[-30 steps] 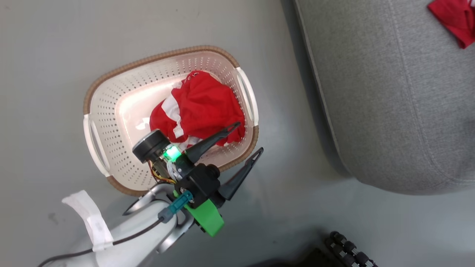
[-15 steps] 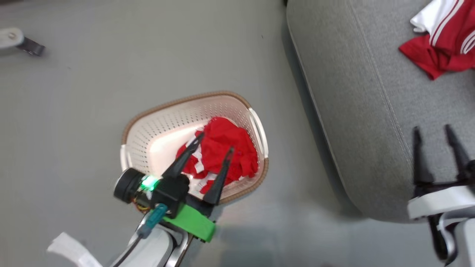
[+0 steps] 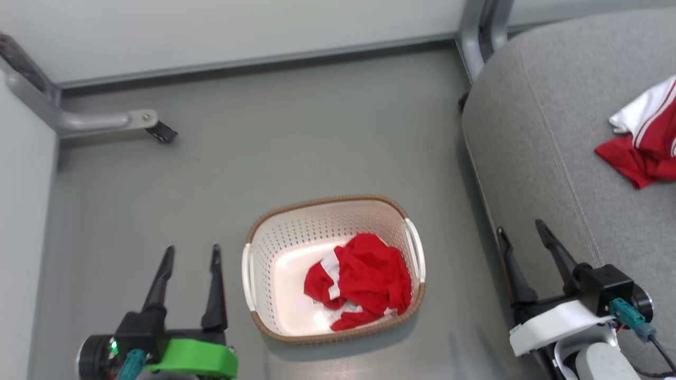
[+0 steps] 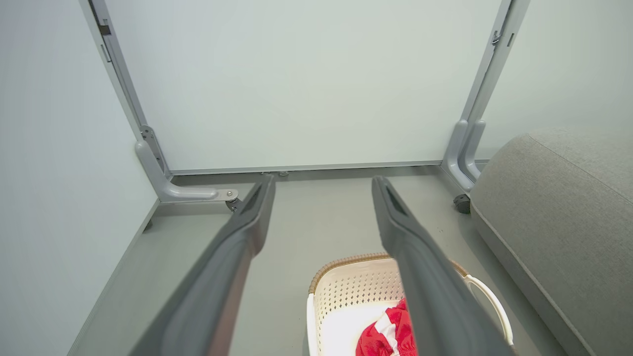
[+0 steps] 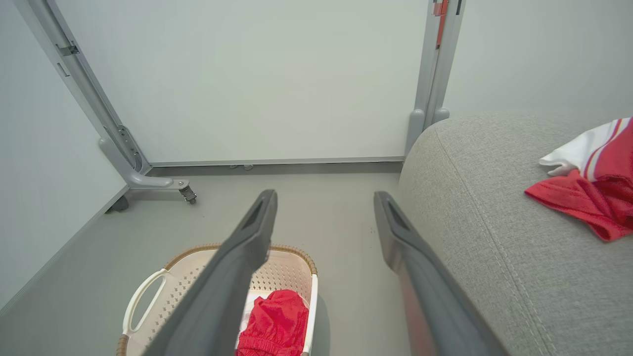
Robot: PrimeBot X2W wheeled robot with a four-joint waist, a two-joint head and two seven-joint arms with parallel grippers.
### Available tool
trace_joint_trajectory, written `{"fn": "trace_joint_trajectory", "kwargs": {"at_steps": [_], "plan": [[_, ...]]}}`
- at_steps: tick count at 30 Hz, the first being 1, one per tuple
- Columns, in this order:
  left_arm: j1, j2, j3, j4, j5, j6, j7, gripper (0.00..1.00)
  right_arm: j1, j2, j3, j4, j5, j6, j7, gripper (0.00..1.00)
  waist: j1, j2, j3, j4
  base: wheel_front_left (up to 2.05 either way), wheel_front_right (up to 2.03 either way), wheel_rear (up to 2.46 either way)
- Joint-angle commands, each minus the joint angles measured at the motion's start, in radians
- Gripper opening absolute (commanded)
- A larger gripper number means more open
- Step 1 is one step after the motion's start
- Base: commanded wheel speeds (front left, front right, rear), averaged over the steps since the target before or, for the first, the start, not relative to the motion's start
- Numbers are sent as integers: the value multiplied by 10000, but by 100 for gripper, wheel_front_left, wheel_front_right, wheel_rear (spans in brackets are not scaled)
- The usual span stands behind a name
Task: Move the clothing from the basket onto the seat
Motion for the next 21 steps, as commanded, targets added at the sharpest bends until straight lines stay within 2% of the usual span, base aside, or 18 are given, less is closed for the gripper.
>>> {"fn": "trace_joint_trajectory", "kwargs": {"at_steps": [1,7,13,21], "plan": [[350,-105,274,-89,126,-82,-7,100,265,32,16,47,64,-10,-24,100,0,0,-1210,884,0,0,0],[1331,-519,1335,-759,635,-789,-8,100,898,178,158,-86,0,-10,-24,100,0,0,-1846,832,0,0,0],[2112,-756,1859,-1079,1155,-1455,-9,100,1552,242,283,-422,-307,-10,-24,100,0,0,-2184,599,0,0,0],[2963,-858,2079,-1175,1294,-1755,-9,100,2358,354,37,-627,-523,-10,-24,100,0,0,-2640,387,0,0,0]]}}
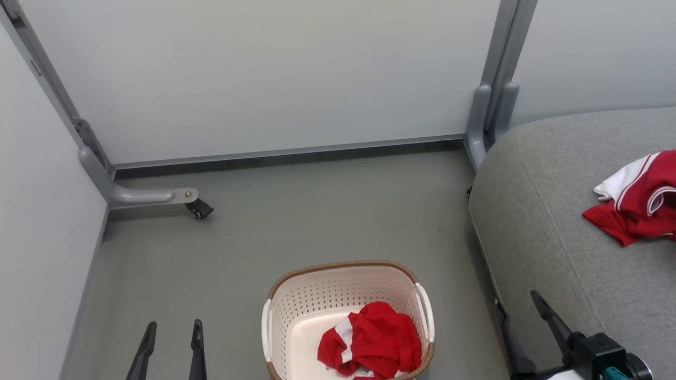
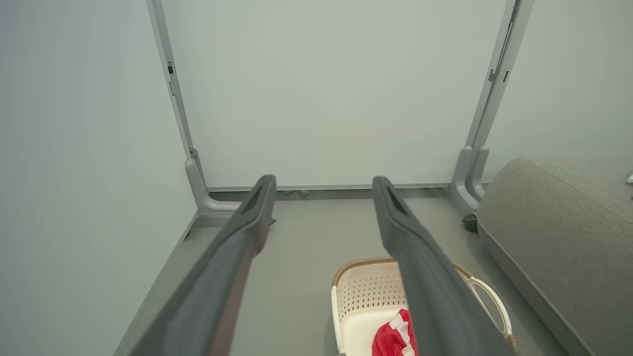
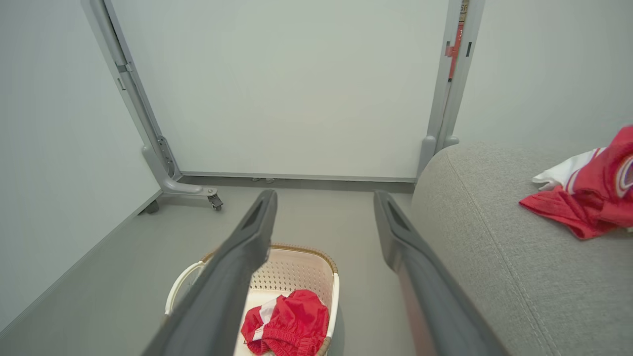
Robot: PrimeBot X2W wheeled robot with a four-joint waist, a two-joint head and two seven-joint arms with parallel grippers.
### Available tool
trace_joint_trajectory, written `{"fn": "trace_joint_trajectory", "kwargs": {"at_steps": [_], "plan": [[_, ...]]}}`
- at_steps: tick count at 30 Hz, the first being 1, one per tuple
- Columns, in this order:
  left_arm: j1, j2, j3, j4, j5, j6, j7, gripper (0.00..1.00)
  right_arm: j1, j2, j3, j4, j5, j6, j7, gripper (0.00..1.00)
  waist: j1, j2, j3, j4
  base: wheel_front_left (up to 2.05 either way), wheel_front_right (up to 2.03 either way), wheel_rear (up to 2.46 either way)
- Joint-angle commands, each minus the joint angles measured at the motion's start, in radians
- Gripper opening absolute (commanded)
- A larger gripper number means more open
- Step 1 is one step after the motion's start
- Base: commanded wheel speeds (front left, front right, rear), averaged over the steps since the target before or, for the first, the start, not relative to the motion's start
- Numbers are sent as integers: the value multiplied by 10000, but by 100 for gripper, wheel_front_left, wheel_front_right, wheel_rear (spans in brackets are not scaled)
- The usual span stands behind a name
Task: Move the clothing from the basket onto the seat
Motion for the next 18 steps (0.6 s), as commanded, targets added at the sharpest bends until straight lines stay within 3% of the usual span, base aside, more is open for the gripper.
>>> {"fn": "trace_joint_trajectory", "kwargs": {"at_steps": [1,18], "plan": [[185,-12,76,15,55,-47,-9,100,222,0,-119,38,51,-10,-24,100,1,0,-176,-120,0,0,0],[570,-21,-224,442,195,-259,-9,100,503,65,-52,378,255,-10,-24,100,1,0,-455,-267,0,0,0]]}}
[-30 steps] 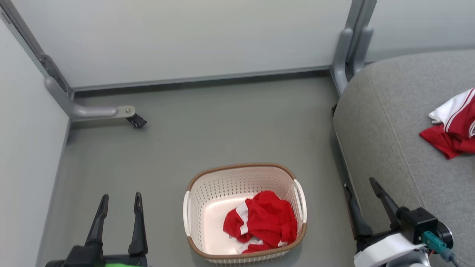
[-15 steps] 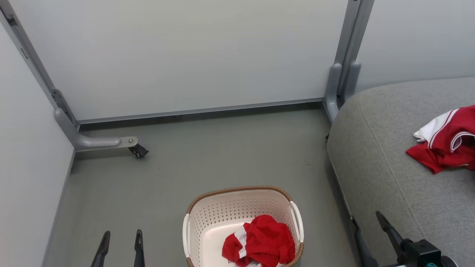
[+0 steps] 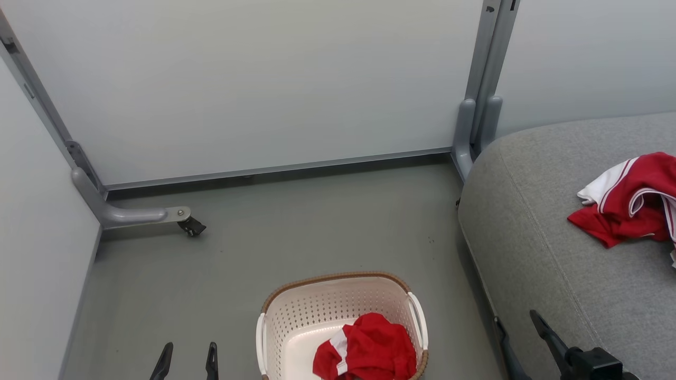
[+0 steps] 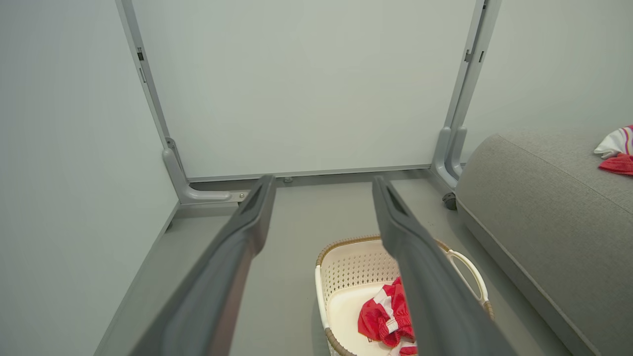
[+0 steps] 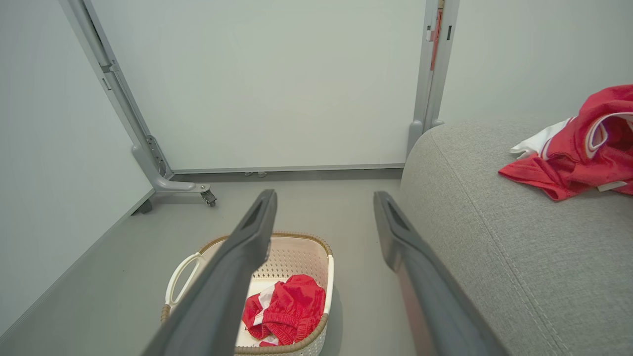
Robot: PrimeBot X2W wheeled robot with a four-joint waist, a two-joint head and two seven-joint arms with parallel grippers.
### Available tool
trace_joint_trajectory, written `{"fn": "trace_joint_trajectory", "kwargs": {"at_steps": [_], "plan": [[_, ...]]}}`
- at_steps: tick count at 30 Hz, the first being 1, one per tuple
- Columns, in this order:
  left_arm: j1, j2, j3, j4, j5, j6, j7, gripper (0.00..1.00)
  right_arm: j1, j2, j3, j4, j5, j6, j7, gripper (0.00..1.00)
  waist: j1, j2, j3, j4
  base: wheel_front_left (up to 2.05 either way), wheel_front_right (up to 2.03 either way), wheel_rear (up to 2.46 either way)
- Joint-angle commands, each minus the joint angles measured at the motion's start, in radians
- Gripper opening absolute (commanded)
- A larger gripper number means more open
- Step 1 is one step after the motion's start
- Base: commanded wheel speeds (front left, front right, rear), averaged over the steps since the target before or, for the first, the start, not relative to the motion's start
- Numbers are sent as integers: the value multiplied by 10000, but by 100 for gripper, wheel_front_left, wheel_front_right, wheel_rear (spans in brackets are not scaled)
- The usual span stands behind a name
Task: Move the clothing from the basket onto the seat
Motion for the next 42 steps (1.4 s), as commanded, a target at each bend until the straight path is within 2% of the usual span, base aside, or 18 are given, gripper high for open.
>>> {"fn": "trace_joint_trajectory", "kwargs": {"at_steps": [1,20,28,32,40,42], "plan": [[149,-2,3,28,36,-39,-9,100,123,-23,-12,25,48,-10,-24,100,0,0,-13,15,0,0,0],[124,-2,-93,192,71,-58,-9,100,128,-22,50,40,43,-10,-24,100,0,0,69,52,0,0,0],[-67,1,-252,193,-230,-75,-9,100,-114,-22,5,13,-83,-10,-24,100,0,0,600,30,0,0,0],[-454,-1,-500,412,-238,-157,-9,100,-337,-24,36,-86,-209,-10,-24,100,0,0,1198,37,0,0,0],[-2930,219,-1700,1248,544,-255,-9,100,-1721,-172,-52,-614,-462,-10,-22,100,0,0,4064,140,0,0,0],[-3871,402,-2315,1795,596,-243,-7,100,-2179,-253,-119,-711,-513,-10,-22,100,0,0,4851,144,0,0,0]]}}
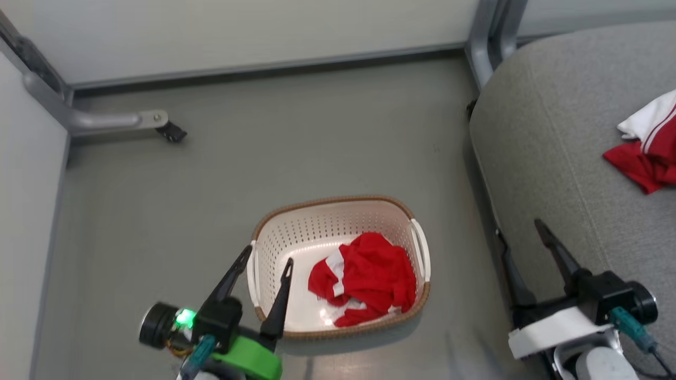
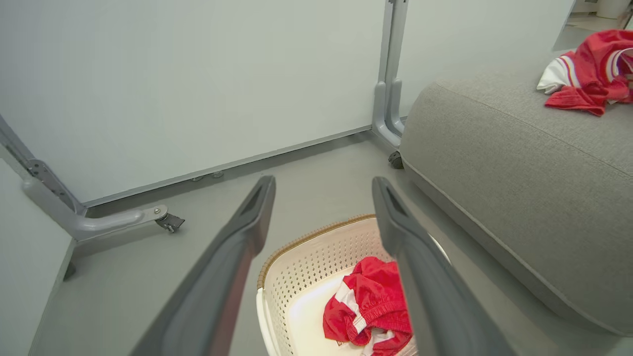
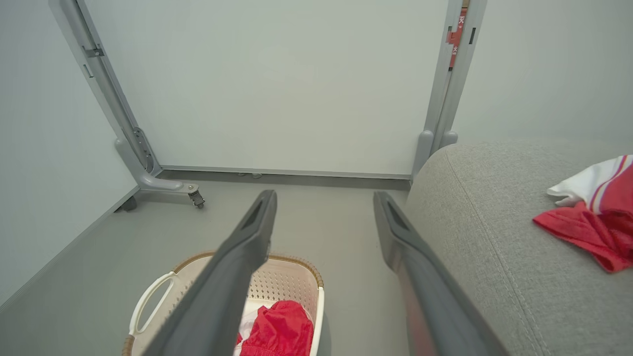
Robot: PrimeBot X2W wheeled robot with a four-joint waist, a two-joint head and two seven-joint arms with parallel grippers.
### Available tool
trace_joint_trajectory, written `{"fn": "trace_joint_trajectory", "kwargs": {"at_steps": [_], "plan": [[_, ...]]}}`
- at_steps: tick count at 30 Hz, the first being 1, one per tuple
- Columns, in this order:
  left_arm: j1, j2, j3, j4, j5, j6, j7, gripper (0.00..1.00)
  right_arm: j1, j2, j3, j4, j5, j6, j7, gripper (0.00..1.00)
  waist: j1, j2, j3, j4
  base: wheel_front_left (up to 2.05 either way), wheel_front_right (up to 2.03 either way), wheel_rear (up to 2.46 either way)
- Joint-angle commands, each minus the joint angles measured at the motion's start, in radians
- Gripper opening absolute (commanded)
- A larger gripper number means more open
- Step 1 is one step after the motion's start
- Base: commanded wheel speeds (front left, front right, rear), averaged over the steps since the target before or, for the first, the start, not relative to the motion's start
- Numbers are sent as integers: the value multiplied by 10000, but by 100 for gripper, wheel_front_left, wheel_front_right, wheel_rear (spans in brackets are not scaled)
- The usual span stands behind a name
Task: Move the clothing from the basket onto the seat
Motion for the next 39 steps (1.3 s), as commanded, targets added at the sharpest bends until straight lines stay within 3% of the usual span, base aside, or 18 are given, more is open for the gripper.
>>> {"fn": "trace_joint_trajectory", "kwargs": {"at_steps": [1,13,18,26,32,39], "plan": [[-791,212,-350,351,75,-29,-9,100,-407,-96,-59,-109,-104,-10,-24,100,0,0,2499,86,0,0,0],[-6735,826,-4580,4287,-666,-24,-7,100,-2747,-391,-1116,-1247,250,-10,-24,100,0,0,6023,11,0,0,0],[-8653,594,-6408,6080,-1208,-15,-9,100,-3513,-540,-1174,-1796,139,-10,-24,100,0,0,7123,-37,0,0,0],[-10432,94,-9188,8175,-2541,-14,140,100,-4063,-680,-776,-2556,-118,-10,-24,100,0,0,8376,-93,0,0,0],[-11241,-127,-9918,8797,-3014,-15,361,100,-4244,-717,-662,-2973,-196,-10,-24,100,0,0,9021,-171,0,0,0],[-11800,-229,-10005,9227,-2578,-15,543,100,-4289,-630,-624,-3358,-231,-10,-24,100,0,0,9517,-314,0,0,0]]}}
